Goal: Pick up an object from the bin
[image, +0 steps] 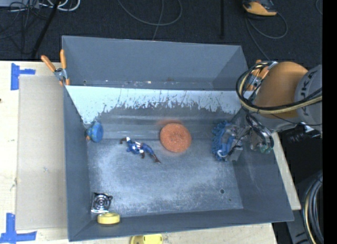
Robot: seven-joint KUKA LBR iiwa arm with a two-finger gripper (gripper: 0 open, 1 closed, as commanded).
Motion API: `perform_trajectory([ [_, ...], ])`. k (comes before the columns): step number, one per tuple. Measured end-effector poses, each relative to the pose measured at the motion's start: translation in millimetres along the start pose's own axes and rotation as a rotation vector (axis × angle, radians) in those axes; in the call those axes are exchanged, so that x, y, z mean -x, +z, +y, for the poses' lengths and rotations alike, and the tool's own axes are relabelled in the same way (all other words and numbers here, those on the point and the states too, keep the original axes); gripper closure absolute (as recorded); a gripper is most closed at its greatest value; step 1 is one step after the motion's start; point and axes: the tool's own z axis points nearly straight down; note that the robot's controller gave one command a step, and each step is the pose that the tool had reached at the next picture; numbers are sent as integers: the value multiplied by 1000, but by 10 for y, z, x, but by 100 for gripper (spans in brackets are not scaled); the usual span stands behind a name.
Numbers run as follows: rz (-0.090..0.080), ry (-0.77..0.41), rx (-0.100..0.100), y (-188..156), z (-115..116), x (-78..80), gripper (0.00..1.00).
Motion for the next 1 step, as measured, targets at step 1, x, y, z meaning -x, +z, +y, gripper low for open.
perform_trajectory([
  [1, 15, -15, 0, -600, 78, -187, 100],
])
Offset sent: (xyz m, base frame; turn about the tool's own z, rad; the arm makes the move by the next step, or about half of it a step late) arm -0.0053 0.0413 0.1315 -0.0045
